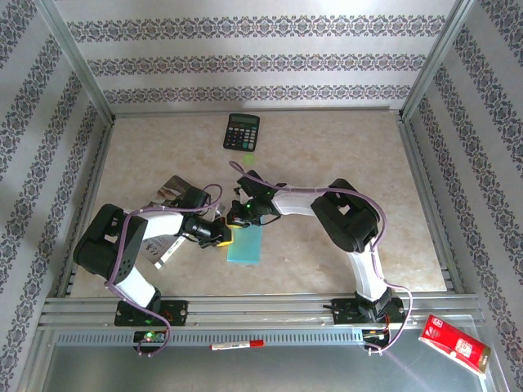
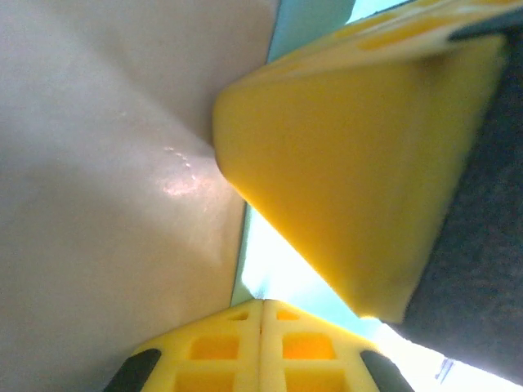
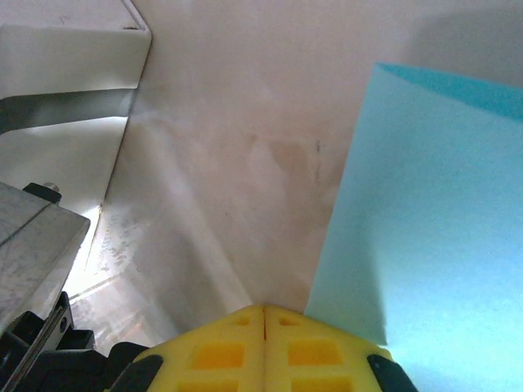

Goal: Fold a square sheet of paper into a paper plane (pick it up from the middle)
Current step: First fold in half a square sheet of paper at the center of the table.

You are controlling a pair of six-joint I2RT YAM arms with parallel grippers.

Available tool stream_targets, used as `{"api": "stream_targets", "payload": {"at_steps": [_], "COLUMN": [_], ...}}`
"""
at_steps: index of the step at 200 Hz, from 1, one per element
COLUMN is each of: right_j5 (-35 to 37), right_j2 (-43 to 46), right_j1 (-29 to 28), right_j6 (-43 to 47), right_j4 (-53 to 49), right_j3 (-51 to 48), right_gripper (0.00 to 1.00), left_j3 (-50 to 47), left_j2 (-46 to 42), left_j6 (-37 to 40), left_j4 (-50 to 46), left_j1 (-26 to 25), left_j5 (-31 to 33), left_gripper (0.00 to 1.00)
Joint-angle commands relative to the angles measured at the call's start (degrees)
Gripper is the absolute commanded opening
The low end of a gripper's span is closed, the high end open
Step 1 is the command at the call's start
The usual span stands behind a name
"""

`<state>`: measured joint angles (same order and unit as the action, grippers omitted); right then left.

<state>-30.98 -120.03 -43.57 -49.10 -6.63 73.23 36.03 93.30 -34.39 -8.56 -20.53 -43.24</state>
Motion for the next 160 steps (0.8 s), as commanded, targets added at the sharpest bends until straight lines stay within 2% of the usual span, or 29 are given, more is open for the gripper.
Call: {"api": "stream_targets", "payload": {"at_steps": [1, 160], "right_j5": [6.42, 7.39], "right_j2": [-3.39, -10.47], "right_j1": [3.21, 9.79], "right_j6": [1.37, 2.08], "right_j4": [0.44, -3.36], "right_j3": [2.9, 15.19], "right_gripper": [0.0, 0.0], "left_j3": [-4.1, -3.51], "left_j2": [5.15, 6.28], "left_j6": [1.79, 2.22], "left_j4": [-12.8, -13.33], "left_j1": [-0.29, -0.92], "left_j5": [15.34, 16.09], "left_gripper": [0.0, 0.0]}}
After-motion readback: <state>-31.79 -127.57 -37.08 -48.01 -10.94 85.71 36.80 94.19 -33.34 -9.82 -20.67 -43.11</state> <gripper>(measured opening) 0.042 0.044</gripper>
